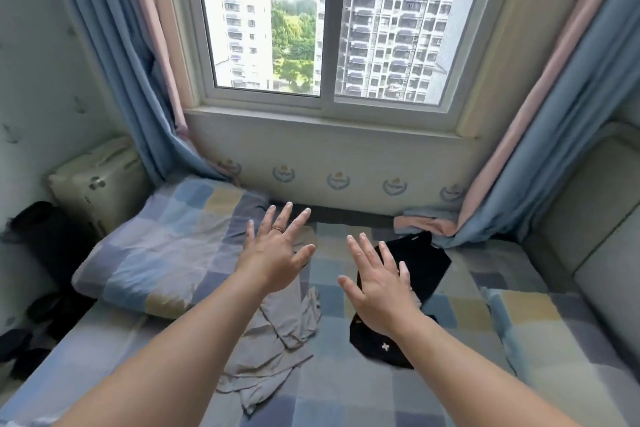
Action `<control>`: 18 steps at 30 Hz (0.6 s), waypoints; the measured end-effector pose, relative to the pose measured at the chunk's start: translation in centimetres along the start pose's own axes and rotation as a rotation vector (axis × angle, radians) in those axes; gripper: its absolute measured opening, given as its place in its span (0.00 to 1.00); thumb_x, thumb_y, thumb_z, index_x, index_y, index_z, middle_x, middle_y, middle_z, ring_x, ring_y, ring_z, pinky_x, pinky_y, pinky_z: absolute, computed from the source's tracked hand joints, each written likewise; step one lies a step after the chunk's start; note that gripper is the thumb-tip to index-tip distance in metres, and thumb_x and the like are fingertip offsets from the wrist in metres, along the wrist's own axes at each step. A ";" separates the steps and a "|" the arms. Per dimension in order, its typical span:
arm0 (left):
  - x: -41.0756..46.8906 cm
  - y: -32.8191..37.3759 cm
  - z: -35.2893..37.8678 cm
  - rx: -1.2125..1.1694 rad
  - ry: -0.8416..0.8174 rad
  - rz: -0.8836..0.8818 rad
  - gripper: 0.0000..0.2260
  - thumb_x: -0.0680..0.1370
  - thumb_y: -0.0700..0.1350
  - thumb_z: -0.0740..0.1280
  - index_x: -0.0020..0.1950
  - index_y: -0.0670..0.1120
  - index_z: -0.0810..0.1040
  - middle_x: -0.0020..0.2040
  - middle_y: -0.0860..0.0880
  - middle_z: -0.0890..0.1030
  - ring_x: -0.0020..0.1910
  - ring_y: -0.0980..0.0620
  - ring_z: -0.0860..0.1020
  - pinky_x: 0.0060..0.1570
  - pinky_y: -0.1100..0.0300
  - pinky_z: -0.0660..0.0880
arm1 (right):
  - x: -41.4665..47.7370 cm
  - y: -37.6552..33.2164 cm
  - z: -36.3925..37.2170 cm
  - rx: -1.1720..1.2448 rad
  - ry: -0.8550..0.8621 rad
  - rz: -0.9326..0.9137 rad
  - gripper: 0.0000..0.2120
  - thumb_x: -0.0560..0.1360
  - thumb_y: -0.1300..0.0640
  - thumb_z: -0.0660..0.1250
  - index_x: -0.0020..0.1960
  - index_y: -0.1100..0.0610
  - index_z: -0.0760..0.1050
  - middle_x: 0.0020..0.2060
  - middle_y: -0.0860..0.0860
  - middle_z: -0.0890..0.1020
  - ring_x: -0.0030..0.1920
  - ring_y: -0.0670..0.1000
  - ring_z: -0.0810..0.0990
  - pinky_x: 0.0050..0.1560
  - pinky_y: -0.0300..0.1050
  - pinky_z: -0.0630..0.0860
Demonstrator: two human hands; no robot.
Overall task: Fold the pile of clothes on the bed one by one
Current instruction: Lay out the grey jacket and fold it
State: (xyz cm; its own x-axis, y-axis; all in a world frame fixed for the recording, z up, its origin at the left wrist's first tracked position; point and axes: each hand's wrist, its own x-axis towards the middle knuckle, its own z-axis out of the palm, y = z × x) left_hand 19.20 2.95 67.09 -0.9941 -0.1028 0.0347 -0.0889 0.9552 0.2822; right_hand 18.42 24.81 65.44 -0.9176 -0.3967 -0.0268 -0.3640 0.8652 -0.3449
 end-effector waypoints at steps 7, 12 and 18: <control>7.8 -7.8 8.1 0.040 -0.052 0.025 0.30 0.82 0.65 0.53 0.81 0.64 0.43 0.83 0.56 0.42 0.81 0.51 0.38 0.78 0.43 0.40 | 8.8 2.1 8.4 -0.047 -0.008 0.046 0.33 0.82 0.37 0.50 0.80 0.38 0.35 0.80 0.40 0.38 0.80 0.51 0.36 0.77 0.63 0.39; 15.0 -19.1 20.1 0.057 -0.230 -0.003 0.30 0.82 0.64 0.54 0.81 0.63 0.44 0.83 0.55 0.43 0.82 0.48 0.41 0.78 0.44 0.44 | 18.6 2.7 22.4 -0.045 -0.153 0.128 0.32 0.83 0.38 0.49 0.80 0.39 0.35 0.80 0.40 0.38 0.81 0.52 0.37 0.78 0.62 0.41; 18.8 -31.1 35.2 0.075 -0.589 -0.054 0.34 0.80 0.64 0.60 0.81 0.62 0.46 0.83 0.50 0.45 0.81 0.42 0.45 0.77 0.43 0.53 | 22.0 3.7 38.7 -0.028 -0.476 0.319 0.34 0.83 0.37 0.51 0.80 0.39 0.34 0.80 0.39 0.38 0.81 0.52 0.38 0.78 0.60 0.47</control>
State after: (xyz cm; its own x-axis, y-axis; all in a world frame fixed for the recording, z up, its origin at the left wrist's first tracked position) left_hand 1.10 -18.88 25.25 -0.8533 -0.0010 -0.5213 -0.1232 0.9720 0.1999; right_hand 3.05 7.45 27.27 -0.8120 -0.2029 -0.5473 -0.0905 0.9701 -0.2254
